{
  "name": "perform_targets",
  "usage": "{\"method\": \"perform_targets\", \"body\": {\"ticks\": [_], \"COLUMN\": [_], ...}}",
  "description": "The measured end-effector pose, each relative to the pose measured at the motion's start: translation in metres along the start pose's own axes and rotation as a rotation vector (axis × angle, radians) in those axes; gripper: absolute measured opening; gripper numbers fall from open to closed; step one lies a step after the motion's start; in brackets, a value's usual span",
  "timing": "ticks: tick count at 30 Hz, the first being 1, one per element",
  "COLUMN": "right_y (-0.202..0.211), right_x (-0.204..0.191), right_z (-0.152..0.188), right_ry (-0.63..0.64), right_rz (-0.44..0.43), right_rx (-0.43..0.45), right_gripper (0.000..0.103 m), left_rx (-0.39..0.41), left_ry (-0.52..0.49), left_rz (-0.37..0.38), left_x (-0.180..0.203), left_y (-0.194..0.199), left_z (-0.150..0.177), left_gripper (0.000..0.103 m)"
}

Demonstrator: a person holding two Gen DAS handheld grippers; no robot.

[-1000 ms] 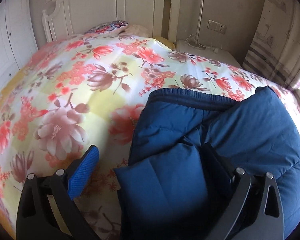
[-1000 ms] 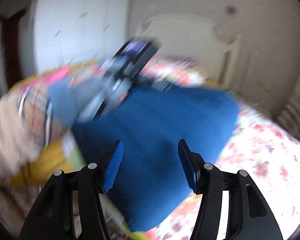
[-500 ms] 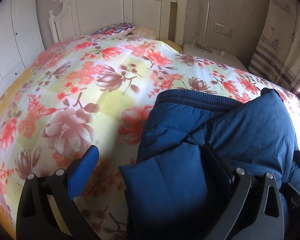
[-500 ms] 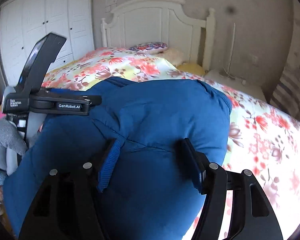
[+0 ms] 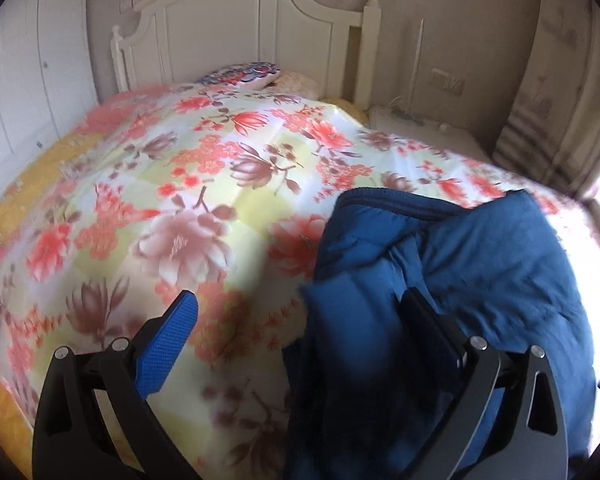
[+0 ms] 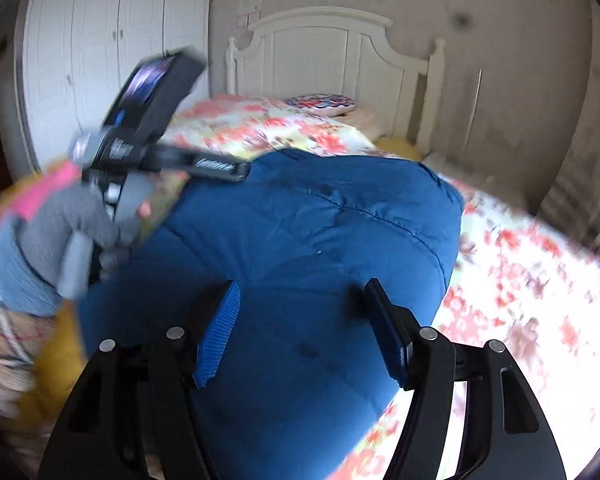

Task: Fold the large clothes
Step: 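Lift the folded blue bundle off the bed with both grippers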

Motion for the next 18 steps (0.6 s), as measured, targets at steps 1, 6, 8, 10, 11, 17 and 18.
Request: {"method": "perform_targets", "body": {"ticks": [1, 6, 8, 10, 11, 17, 18], "right_y": [0.008, 0.012, -0.004, -0.019, -0.026, -0.043, -0.046], "right_x": [0.011, 0.066, 0.073, 0.072, 0.068, 0.06, 0.062], "right_z": [0.002, 0.027, 0.037, 0.044, 0.047, 0.052, 0.051], "right_ry": [-0.067, -0.385, -0.466, -0.488, -0.495, -0.502, -0.507], "right_rz": [-0.024, -0.162, -0.22, -0.254, -0.276, -0.313, -0.317], "right_rx": [0.019, -0.025, -0.096, -0.164, -0.192, -0.229, -0.233], "right_gripper": [0.083, 0.097, 0.097, 0.097, 0.098, 0.099, 0.099], "left_rx": [-0.01, -0.129, -0.19, -0.237, -0.267, -0.386, -0.402], "left_ry": [0.014, 0.08, 0.089, 0.133, 0.177, 0.193, 0.205], "left_rz": [0.049, 0.344, 0.409, 0.472, 0.518, 0.683, 0.726], "left_x": [-0.006, -0.03, -0.031, -0.037, -0.042, -0.037, -0.035], "left_y": [0.006, 0.023, 0.018, 0.012, 0.006, 0.0, -0.001], "left_z": [0.004, 0.038, 0.053, 0.067, 0.072, 0.083, 0.085], "left_gripper": [0.101, 0.101, 0.101, 0.101, 0.101, 0.101, 0.101]}}
Point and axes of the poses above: each gripper's, at about its wrist camera, not at the fingertips, and y roughly against the way its jaws point, x to its right, z to its underside, the point moved 1 cm from there along -y, roughly the way its jaws point, and after that the axes turned 3 degrees about x, right-handed, at the moved point
